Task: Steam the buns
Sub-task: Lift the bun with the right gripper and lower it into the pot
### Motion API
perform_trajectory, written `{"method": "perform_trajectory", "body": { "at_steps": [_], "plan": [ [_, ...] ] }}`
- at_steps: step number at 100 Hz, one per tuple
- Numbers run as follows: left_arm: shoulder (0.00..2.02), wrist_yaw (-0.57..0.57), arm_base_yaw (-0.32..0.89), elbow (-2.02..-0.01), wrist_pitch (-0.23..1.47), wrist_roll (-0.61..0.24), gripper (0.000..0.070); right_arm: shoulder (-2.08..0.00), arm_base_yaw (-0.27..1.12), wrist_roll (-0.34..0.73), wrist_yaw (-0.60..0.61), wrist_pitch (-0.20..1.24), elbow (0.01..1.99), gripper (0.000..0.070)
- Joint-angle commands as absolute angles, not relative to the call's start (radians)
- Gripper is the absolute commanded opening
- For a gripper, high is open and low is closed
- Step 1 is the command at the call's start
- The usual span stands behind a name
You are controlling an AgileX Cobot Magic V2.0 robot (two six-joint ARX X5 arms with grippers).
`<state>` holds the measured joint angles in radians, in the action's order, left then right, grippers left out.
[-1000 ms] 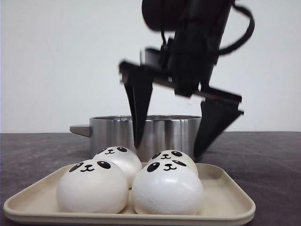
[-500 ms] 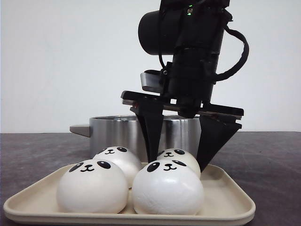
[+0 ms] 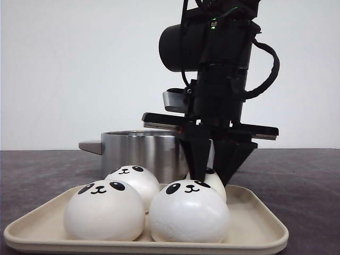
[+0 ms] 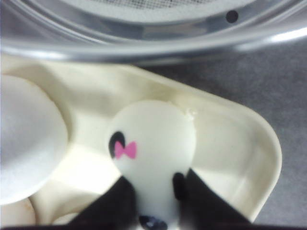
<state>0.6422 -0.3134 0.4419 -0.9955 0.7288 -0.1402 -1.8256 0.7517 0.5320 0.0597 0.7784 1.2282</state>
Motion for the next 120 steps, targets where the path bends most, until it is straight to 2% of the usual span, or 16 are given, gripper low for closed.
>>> {"method": "perform_trajectory", "body": {
  "at_steps": [1, 36, 54, 64, 71, 84, 96, 120],
  "plan": [
    [0.647, -0.31, 0.448, -1.011, 0.719, -0.125, 0.0677, -1.854, 0.76, 0.539, 0.049, 0.794, 1.23, 0.0001],
    [0.647, -0.287, 0.448, -1.011, 0.714, -0.124, 0.0677, -1.612, 0.815, 0.486, 0.032, 0.992, 1.363, 0.0001],
    [0.647, -0.287, 0.448, -1.011, 0.712, -0.125, 0.0677, -1.511, 0.824, 0.45, -0.094, 0.958, 1.519, 0.0001],
    [0.647, -0.287, 0.448, -1.011, 0.71, -0.125, 0.0678, -1.51, 0.8, 0.378, -0.174, 0.908, 1.622, 0.0001],
    [0.647, -0.287, 0.448, -1.011, 0.71, -0.125, 0.0678, -1.536, 0.76, 0.33, -0.18, 0.84, 1.677, 0.0001],
    [0.648, -0.281, 0.447, -1.011, 0.71, -0.125, 0.0678, -1.617, 0.683, 0.313, -0.127, 0.778, 1.734, 0.0001],
    [0.648, -0.281, 0.447, -1.011, 0.71, -0.125, 0.0678, -1.715, 0.629, 0.303, -0.074, 0.733, 1.741, 0.0001],
    [0.648, -0.281, 0.447, -1.011, 0.71, -0.124, 0.0678, -1.92, 0.578, 0.249, -0.068, 0.644, 1.741, 0.0001]
  ]
}}
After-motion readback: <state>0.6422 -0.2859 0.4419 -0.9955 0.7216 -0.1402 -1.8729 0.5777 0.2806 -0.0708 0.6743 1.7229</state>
